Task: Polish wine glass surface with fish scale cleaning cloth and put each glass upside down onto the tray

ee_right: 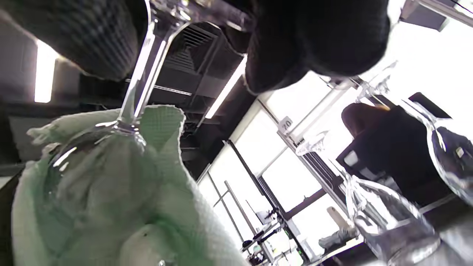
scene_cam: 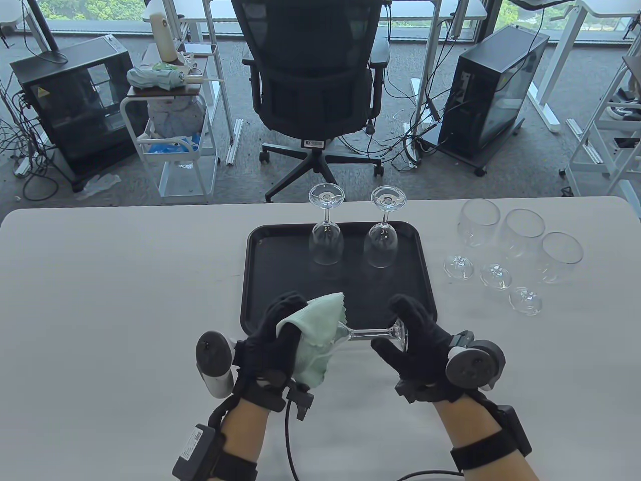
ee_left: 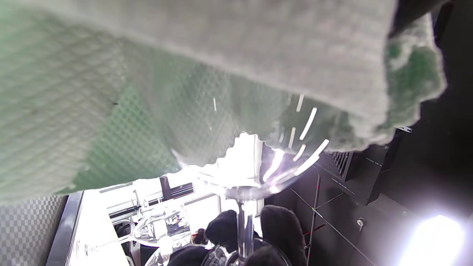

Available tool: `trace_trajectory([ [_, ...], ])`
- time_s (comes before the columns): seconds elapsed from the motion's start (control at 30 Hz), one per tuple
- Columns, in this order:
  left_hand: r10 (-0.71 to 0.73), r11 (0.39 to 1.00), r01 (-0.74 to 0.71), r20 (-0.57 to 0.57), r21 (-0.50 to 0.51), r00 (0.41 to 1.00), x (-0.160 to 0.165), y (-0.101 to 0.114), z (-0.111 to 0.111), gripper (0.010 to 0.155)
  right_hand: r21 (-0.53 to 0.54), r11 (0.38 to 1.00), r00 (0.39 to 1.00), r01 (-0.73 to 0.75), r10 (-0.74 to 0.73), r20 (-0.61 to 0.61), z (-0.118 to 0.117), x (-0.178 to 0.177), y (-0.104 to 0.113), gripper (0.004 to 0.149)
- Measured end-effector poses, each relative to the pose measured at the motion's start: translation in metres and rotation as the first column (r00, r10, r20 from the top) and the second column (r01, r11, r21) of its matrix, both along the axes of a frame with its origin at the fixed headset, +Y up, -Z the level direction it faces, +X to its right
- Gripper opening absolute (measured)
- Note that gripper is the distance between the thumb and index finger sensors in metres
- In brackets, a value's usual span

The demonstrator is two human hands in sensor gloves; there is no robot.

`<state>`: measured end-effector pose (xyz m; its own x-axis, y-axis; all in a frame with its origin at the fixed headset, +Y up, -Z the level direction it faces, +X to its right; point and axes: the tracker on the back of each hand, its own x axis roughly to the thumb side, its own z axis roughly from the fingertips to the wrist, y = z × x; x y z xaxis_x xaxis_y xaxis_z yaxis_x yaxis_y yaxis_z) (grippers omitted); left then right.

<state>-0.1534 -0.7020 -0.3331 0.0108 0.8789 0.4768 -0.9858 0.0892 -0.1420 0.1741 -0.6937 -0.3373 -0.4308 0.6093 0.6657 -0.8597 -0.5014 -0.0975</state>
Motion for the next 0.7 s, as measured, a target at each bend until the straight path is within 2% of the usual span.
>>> trace_trajectory([
  [0.07,-0.02,0.999,0.021,-0.023,0.047,1.0,0.0,0.002,0.001,0.058,-0.212,0.973,0.995,0.092,-0.096,-0.009,-0.004,-0.001,-0.006,0.079],
  [0.1,-0.044,0.998,0.046,-0.044,0.051,0.998,0.0,0.002,0.002,0.058,-0.337,0.936,0.993,0.106,-0.12,-0.019,-0.005,-0.001,-0.009,0.079],
  [0.13,-0.055,0.997,0.058,-0.053,0.054,0.997,-0.002,0.001,0.001,0.058,-0.332,0.94,0.992,0.077,-0.104,-0.065,-0.005,-0.001,-0.008,0.08],
  [0.2,-0.037,0.999,0.038,-0.025,0.037,0.999,-0.003,0.0,-0.001,0.057,-0.213,0.977,0.999,-0.002,-0.006,-0.038,-0.004,-0.001,-0.005,0.086],
  [0.27,-0.012,1.0,0.013,-0.029,0.003,0.999,-0.005,-0.003,-0.002,0.057,0.008,0.994,0.994,-0.111,0.111,-0.019,0.001,-0.003,0.0,0.092],
  [0.3,0.011,0.999,-0.011,-0.001,-0.031,1.0,-0.004,-0.004,-0.003,0.057,0.119,0.977,0.985,-0.175,0.172,0.034,0.005,-0.003,0.002,0.095],
  [0.37,0.014,0.999,-0.013,0.028,-0.044,1.0,-0.004,-0.006,-0.005,0.057,0.22,0.949,0.974,-0.225,0.21,0.089,0.008,-0.003,0.004,0.098],
  [0.4,0.015,0.999,-0.014,0.027,-0.04,1.0,-0.003,-0.005,-0.005,0.057,0.224,0.948,0.973,-0.225,0.206,0.104,0.008,-0.002,0.005,0.098],
  [0.47,0.003,1.0,-0.003,0.017,-0.03,1.0,0.0,-0.004,-0.003,0.058,0.134,0.985,0.992,-0.112,0.104,0.069,0.005,0.0,0.003,0.091],
  [0.53,-0.014,1.0,0.014,0.015,0.006,1.0,0.001,-0.002,-0.001,0.058,-0.031,0.999,1.0,-0.01,0.011,0.006,0.0,0.0,-0.001,0.084],
  [0.6,-0.034,0.999,0.034,0.022,0.03,0.999,0.002,0.0,-0.001,0.058,-0.215,0.971,0.995,0.1,-0.103,-0.002,-0.003,0.0,-0.007,0.082],
  [0.63,-0.053,0.998,0.052,0.016,0.038,0.998,0.001,0.0,-0.001,0.057,-0.28,0.955,0.993,0.1,-0.112,-0.025,-0.003,0.0,-0.009,0.083],
  [0.7,-0.046,0.998,0.046,0.007,0.037,0.999,-0.001,0.0,-0.002,0.057,-0.232,0.972,0.998,0.043,-0.052,-0.033,-0.004,-0.001,-0.008,0.085],
])
